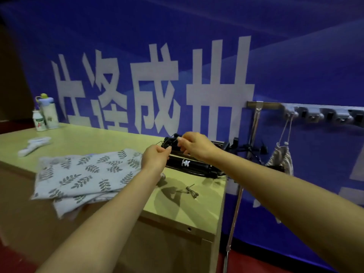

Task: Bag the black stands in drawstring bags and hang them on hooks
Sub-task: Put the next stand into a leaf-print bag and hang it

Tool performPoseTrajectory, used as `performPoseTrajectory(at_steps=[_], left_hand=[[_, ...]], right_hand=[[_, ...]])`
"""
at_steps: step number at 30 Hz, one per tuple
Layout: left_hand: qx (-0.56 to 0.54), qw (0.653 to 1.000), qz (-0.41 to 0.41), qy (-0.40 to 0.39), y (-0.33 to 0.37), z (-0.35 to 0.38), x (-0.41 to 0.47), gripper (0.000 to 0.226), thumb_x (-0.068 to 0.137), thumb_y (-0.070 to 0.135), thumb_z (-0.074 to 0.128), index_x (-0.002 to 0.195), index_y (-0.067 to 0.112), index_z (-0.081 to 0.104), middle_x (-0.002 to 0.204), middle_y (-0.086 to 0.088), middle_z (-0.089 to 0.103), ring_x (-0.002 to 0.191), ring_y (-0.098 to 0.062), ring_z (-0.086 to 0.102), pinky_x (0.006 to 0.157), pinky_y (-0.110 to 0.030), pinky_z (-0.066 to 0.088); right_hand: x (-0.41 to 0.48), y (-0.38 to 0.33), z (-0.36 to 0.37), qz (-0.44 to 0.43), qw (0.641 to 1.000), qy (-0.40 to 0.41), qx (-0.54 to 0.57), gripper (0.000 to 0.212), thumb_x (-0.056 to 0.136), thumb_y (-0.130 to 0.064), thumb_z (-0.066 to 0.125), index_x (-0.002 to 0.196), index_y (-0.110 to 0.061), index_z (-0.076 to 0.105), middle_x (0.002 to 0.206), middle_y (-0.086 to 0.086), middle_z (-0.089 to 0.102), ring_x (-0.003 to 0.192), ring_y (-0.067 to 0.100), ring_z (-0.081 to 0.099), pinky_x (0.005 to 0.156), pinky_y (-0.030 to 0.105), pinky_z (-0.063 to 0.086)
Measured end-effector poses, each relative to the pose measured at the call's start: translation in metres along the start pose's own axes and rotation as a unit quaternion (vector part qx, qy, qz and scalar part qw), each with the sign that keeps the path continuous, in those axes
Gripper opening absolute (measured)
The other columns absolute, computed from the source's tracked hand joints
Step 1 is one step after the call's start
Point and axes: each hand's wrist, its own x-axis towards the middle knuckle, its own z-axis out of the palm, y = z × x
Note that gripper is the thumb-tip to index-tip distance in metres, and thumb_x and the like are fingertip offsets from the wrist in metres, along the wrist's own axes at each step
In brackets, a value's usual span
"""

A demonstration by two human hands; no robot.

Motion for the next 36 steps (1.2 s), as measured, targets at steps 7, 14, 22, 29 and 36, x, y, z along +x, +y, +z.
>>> performPoseTrajectory(at_steps=[7,14,22,29,36], left_hand=[[0.026,0.996,-0.069,0.042,-0.041,-0.02,0.034,0.024,0.095,0.024,0.045,0.101,0.006,0.06,0.097,-0.009,0.06,0.085,-0.025,0.051,0.074,-0.03,0.041],[0.017,0.995,-0.087,0.044,-0.061,-0.03,0.054,0.028,0.097,0.023,0.041,0.112,0.007,0.059,0.12,-0.013,0.059,0.101,-0.028,0.054,0.086,-0.034,0.043],[-0.04,0.993,-0.111,0.016,-0.081,-0.038,0.067,0.015,0.096,0.023,0.045,0.098,0.011,0.054,0.121,-0.018,0.06,0.111,-0.034,0.057,0.098,-0.044,0.045],[-0.011,0.996,-0.071,0.057,-0.06,-0.05,0.064,0.054,0.087,0.056,0.046,0.086,0.005,0.063,0.075,-0.013,0.063,0.065,-0.025,0.057,0.068,-0.04,0.052],[0.007,0.991,-0.021,0.134,-0.011,-0.094,0.035,0.043,0.09,0.051,0.048,0.095,0.009,0.059,0.095,-0.015,0.069,0.064,-0.025,0.064,0.045,-0.024,0.048]], right_hand=[[0.026,0.003,0.056,0.108,0.982,-0.077,0.137,0.043,0.102,-0.033,0.034,0.116,0.0,0.058,0.118,0.023,0.061,0.093,0.026,0.057,0.083,0.038,0.05],[0.056,0.002,0.099,0.169,0.965,-0.071,0.19,0.047,0.102,-0.032,0.03,0.126,0.004,0.05,0.119,0.026,0.056,0.111,0.039,0.054,0.099,0.047,0.042],[0.075,0.018,0.131,0.222,0.954,-0.06,0.191,0.022,0.092,-0.017,0.058,0.074,-0.006,0.063,0.07,0.009,0.059,0.067,0.021,0.059,0.071,0.036,0.054],[0.071,-0.005,0.12,0.137,0.931,-0.054,0.335,0.023,0.095,-0.021,0.051,0.073,-0.016,0.055,0.07,0.003,0.059,0.067,0.016,0.057,0.063,0.027,0.046],[0.052,-0.058,0.1,0.093,0.821,-0.13,0.548,0.023,0.098,-0.012,0.039,0.08,-0.011,0.053,0.071,0.006,0.067,0.066,0.018,0.066,0.074,0.035,0.056]])
